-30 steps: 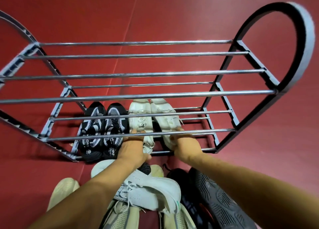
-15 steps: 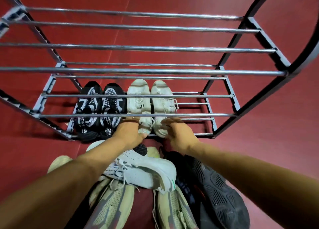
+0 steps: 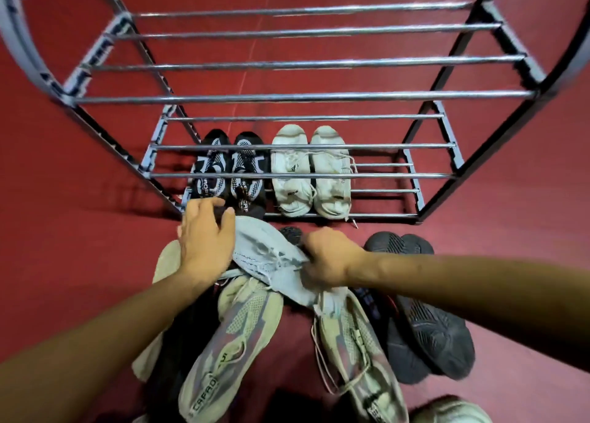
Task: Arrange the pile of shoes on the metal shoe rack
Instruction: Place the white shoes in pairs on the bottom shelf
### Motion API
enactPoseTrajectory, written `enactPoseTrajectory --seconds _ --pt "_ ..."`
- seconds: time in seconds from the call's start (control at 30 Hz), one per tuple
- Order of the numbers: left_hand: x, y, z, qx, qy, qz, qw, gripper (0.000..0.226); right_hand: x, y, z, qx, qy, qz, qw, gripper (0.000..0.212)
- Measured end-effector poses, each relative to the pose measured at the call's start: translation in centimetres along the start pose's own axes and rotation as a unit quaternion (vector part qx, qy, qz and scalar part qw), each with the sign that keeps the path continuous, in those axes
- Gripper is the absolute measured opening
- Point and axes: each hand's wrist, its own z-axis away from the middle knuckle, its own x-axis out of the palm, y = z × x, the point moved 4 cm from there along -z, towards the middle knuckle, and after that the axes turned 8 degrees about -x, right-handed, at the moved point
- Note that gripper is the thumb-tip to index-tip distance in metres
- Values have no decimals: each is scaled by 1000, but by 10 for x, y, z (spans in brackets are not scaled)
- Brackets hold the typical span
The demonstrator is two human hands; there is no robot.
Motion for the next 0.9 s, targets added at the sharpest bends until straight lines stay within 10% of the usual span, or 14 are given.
enactPoseTrajectory --seconds 0.17,0.3,0.63,0.83,0.9 --pt "-16 4 38 -83 8 119 989 46 -41 18 20 83 73 -114 987 13" --pt "4 23 62 -202 -252 266 908 97 -44 2 35 89 78 -189 975 12" --pt "-27 9 67 -321 -347 276 837 53 -1 -34 43 62 170 -399 899 17" --pt "-47 -15 85 -323 -187 333 866 12 7 -26 55 49 90 -580 808 23" --pt "-67 -33 78 -329 -125 346 870 28 5 -12 55 95 112 -522 840 35"
